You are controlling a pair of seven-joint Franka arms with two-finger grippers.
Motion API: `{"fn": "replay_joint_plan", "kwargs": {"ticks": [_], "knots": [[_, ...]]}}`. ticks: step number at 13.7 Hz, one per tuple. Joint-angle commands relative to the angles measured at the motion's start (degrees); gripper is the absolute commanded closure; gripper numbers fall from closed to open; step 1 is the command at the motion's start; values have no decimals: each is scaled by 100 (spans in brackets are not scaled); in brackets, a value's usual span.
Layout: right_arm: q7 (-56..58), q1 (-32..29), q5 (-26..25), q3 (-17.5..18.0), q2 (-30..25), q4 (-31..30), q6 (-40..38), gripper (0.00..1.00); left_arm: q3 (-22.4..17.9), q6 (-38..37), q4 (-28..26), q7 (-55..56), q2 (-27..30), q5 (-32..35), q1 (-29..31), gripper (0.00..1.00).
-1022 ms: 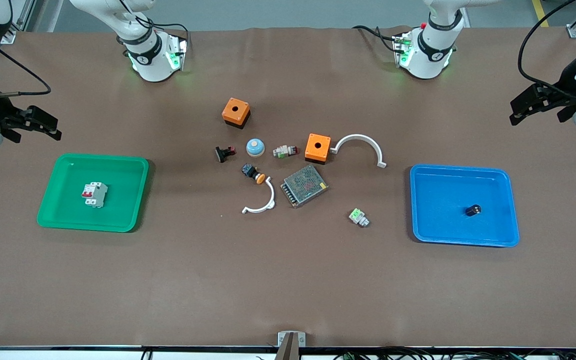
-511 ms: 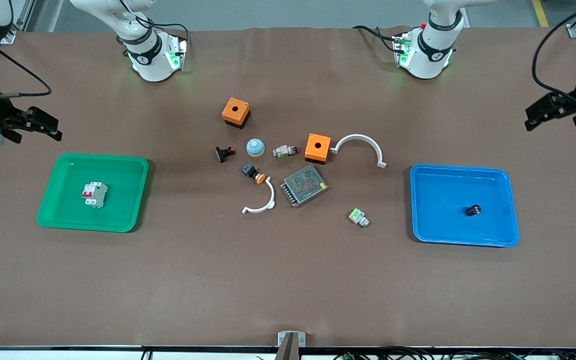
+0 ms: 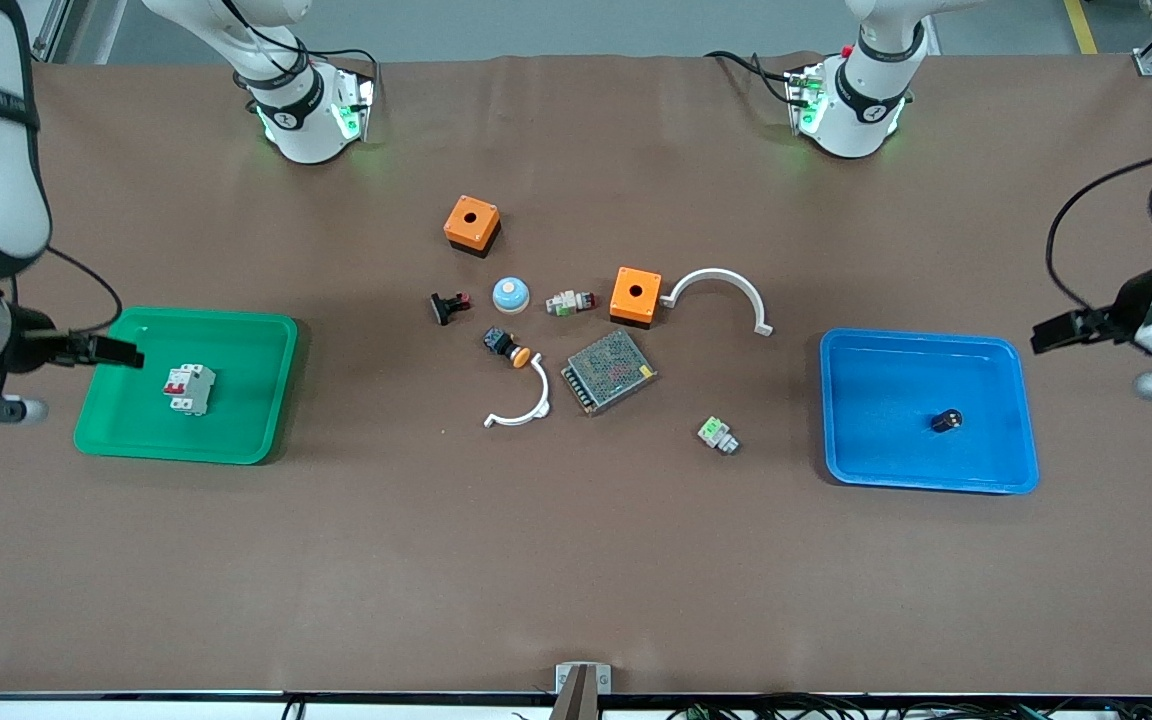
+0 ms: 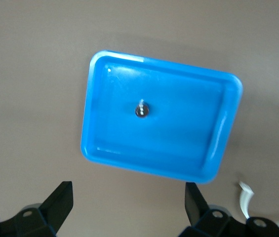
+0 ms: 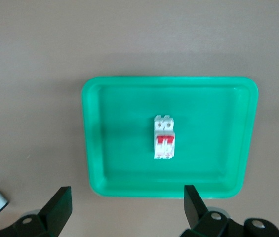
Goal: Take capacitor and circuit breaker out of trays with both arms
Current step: 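Reach the right gripper to the breaker while the left gripper reaches the capacitor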
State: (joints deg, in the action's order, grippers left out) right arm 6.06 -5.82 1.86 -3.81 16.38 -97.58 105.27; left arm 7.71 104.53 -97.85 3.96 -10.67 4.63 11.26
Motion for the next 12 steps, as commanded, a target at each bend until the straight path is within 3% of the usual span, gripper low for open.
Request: {"fn": "replay_joint_plan", "kwargs": {"ticks": [1, 4, 9, 10, 12], "knots": [[36, -287, 96, 74, -12, -996, 1254, 0, 37, 1187, -820, 35, -163, 126, 175, 0], [114, -358, 104, 74, 58, -1955, 2696, 0, 37, 2306, -1289, 26, -671, 126, 333, 0], [360, -437, 104, 74, 532, -2950, 4579, 0, 46, 2959, -1281, 18, -1569, 126, 351, 9], [370, -498, 104, 82, 620, -2951, 4599, 4, 46, 3029, -1272, 18, -1683, 126, 342, 11], [623, -525, 104, 82, 691, -2960, 4555, 35, 46, 3275, -1246, 18, -1903, 118, 342, 15]]}}
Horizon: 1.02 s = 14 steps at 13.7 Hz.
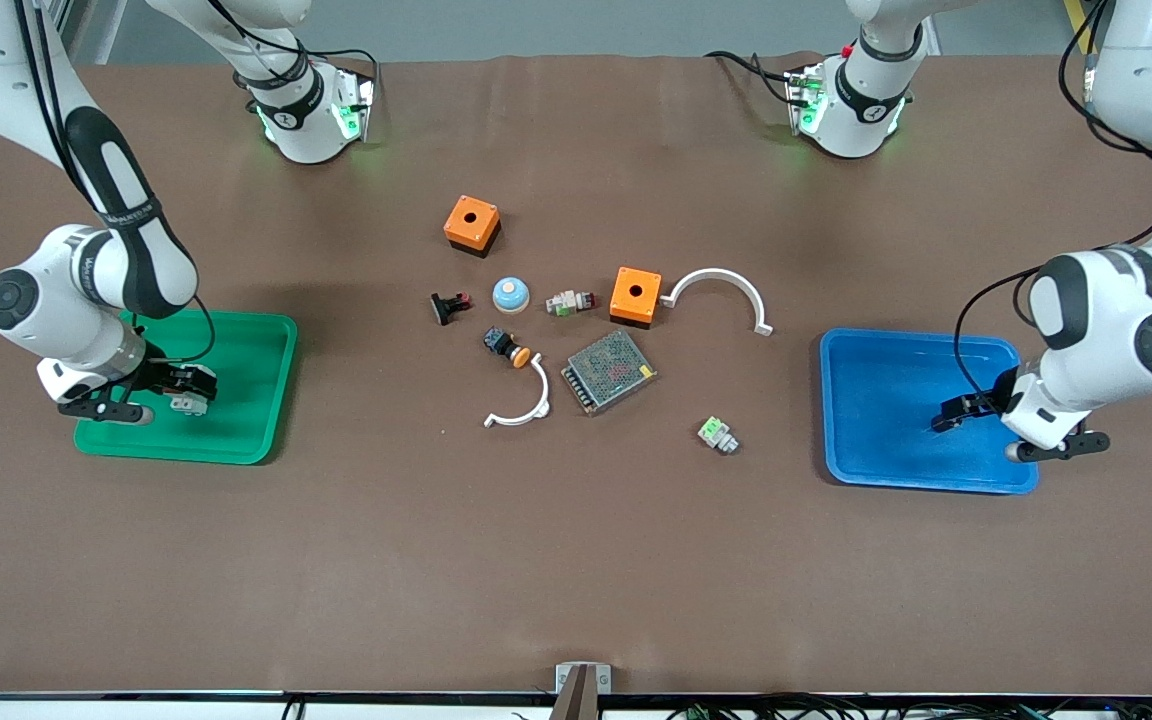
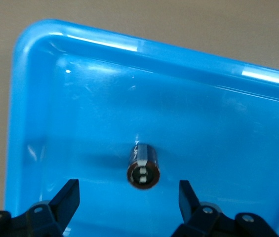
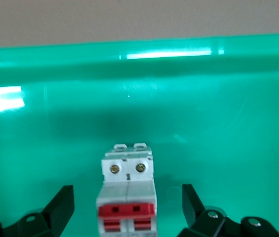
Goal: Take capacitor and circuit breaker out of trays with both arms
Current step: 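Close the right gripper on the breaker and the left gripper on the capacitor, then carry the breaker with the right gripper while the left gripper carries the capacitor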
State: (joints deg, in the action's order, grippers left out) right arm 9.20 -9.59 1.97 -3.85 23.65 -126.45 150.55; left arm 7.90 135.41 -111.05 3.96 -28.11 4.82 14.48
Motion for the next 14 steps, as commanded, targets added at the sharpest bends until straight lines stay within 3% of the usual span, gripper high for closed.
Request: {"fn": "replay_joint_plan", "kwargs": {"ticks": [1, 2, 3, 6, 10, 11, 14], "knots": [[345, -149, 93, 86, -44, -64, -8, 60, 28, 283, 101, 26, -256, 98, -24, 20], [337, -149, 93, 86, -53, -46, -104, 86, 19, 337, 110, 17, -318, 107, -33, 24], [302, -123, 102, 86, -79, 24, -314, 99, 19, 337, 110, 17, -327, 107, -24, 28], [-56, 166, 155, 130, -342, 550, -1542, 100, 19, 276, 84, 26, -336, 107, -42, 43], [-1198, 1438, 164, 130, -712, 762, -2267, 100, 19, 276, 84, 26, -388, 107, -33, 94], [-1758, 1842, 164, 130, -704, 823, -2267, 100, 28, 276, 93, 26, -336, 107, -42, 99], [-3097, 2898, 164, 130, -546, 1183, -2215, 100, 194, 249, 102, 26, 128, 107, -51, 99]]}}
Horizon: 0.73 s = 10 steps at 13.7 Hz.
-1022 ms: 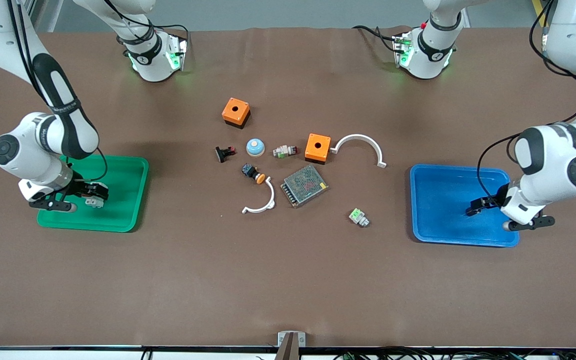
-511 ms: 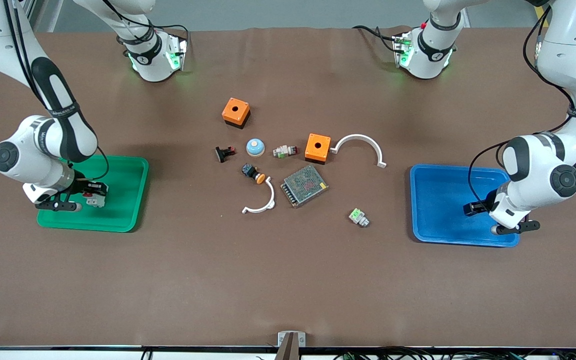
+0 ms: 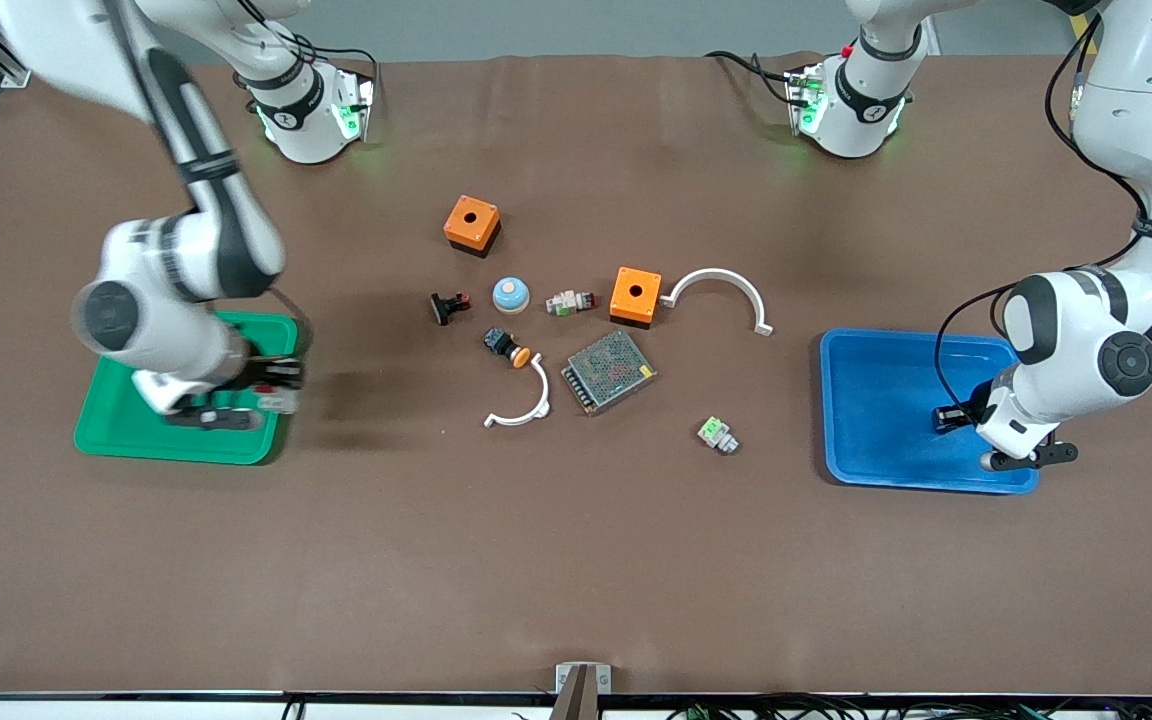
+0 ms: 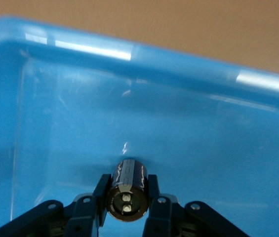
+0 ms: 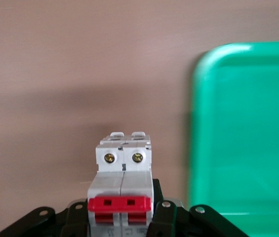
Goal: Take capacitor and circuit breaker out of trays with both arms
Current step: 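Carry the breaker with the right gripper while the left gripper carries the capacitor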
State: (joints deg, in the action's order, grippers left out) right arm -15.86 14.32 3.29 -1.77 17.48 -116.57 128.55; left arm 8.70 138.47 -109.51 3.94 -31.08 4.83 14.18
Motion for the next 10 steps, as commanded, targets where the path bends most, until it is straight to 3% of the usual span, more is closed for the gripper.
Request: {"fn": "replay_joint_plan", "kwargs": {"ticks": [1, 5, 8, 10], "knots": [[-767, 789, 41, -78, 228, 379, -14, 100, 280, -240, -44, 71, 584, 97, -12, 99], [-1340, 1511, 356, -87, 843, 1012, 12, 100, 1044, -856, -114, 1185, 1095, 97, -12, 98], [-1507, 1688, 375, -87, 1108, 1154, 248, 100, 1686, -866, -220, 2510, 1034, 97, -29, 98], [-1743, 1811, 401, -87, 1257, 1163, 451, 100, 1855, -839, -220, 3180, 955, 97, -300, 98]]}}
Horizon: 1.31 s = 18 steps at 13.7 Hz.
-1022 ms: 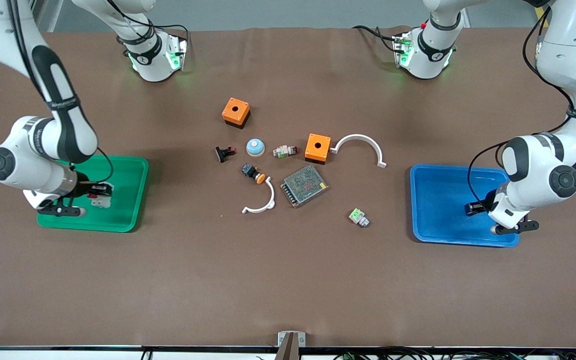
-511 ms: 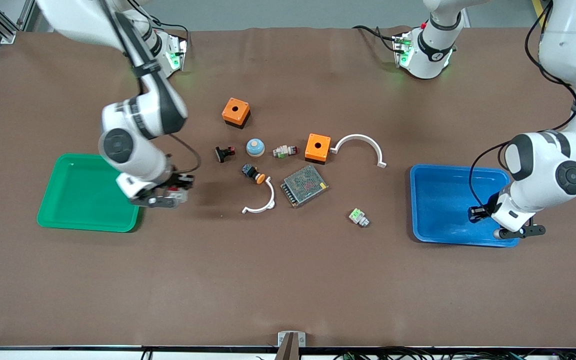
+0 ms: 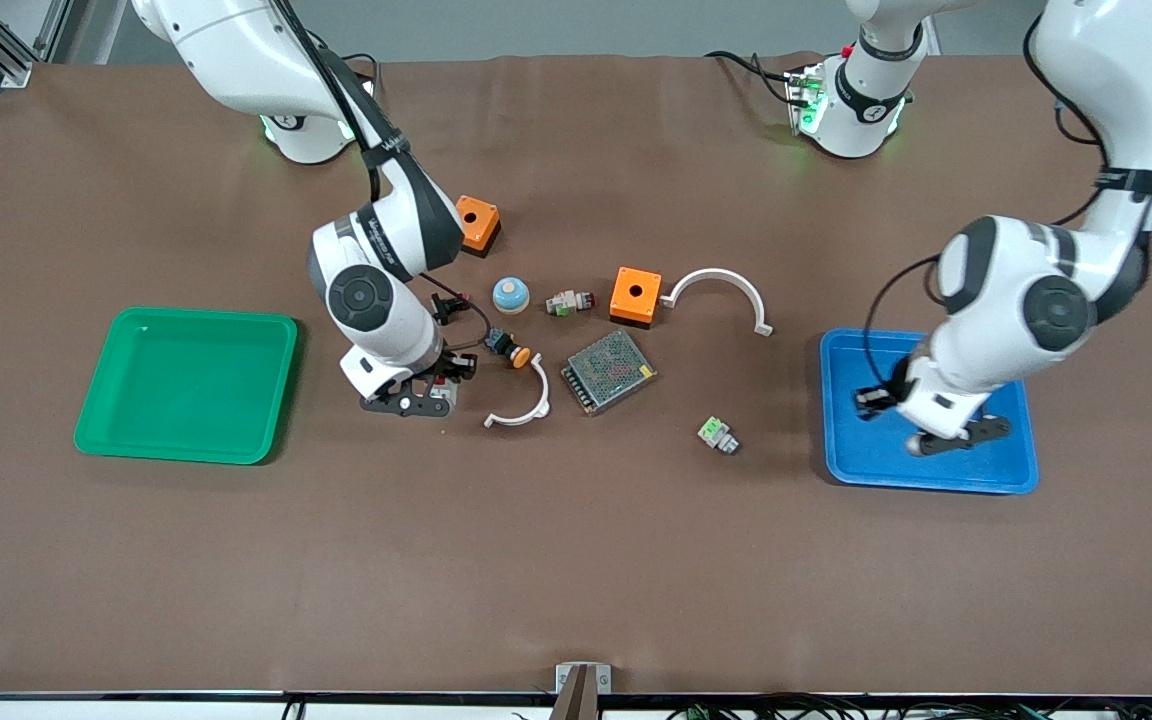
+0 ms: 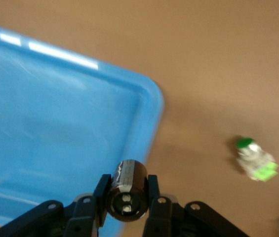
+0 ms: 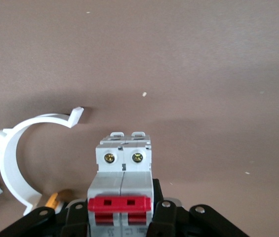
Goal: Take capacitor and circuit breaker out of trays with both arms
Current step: 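Carry the breaker with the right gripper while the left gripper carries the capacitor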
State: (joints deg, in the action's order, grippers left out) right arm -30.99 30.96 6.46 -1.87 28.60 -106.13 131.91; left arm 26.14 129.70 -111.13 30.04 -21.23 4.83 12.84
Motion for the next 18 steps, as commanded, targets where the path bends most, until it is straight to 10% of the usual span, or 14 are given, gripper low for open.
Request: {"fn": "replay_joint_plan", "kwargs": {"ticks": [1, 11, 12, 13, 14, 18], "knots": [[-354, 174, 84, -76, 216, 119, 229, 100, 111, 63, -58, 869, -91, 97, -429, 99], [-865, 350, 84, -85, 568, 92, 608, 97, 84, 766, -629, 2637, -566, 193, -1319, 99], [-865, 341, 84, -85, 568, 101, 590, 74, 84, 810, -664, 2795, -601, 193, -1415, 99], [-882, 306, 84, -85, 568, 101, 590, 18, 76, 819, -664, 2945, -662, 193, -1494, 99], [-856, 323, 84, -85, 559, 110, 581, 0, 76, 820, -664, 3059, -706, 245, -1547, 99], [-786, 192, 75, -94, 542, 609, 75, 0, 58, 828, -629, 3157, -786, 781, -1434, 99]]}}
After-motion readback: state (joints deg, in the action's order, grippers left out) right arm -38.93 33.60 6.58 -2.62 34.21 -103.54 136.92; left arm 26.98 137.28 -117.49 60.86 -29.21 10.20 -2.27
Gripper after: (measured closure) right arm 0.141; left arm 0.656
